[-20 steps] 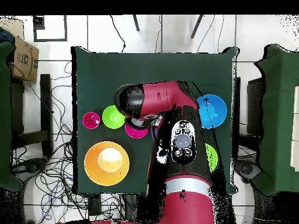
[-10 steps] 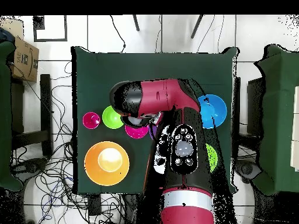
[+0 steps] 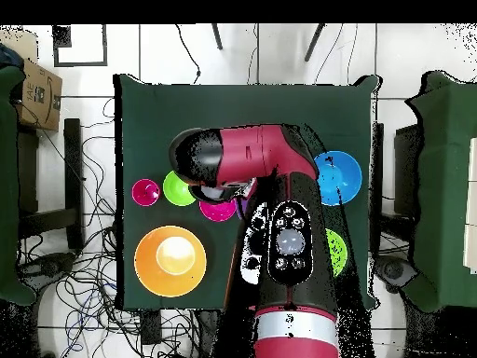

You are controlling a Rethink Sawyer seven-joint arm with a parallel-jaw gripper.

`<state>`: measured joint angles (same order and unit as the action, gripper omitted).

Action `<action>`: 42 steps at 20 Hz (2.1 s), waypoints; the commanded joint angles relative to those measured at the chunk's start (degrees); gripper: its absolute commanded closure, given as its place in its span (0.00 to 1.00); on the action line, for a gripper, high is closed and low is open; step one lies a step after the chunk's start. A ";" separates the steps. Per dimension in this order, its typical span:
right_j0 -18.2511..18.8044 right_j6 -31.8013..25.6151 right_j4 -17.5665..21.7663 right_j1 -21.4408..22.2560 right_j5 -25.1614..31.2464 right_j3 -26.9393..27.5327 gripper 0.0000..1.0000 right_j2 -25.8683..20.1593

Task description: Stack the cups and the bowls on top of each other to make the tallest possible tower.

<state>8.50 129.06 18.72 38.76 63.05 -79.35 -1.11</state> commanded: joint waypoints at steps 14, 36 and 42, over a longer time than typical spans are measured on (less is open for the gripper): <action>2.31 -3.83 4.06 -4.80 -14.55 -6.88 1.00 -2.59; 10.38 -12.03 6.37 -2.31 -17.24 -10.23 1.00 -4.63; 10.60 -10.66 7.86 -3.05 -18.54 -10.67 1.00 -5.02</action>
<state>18.76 129.06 21.57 36.97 47.25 -86.89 -1.06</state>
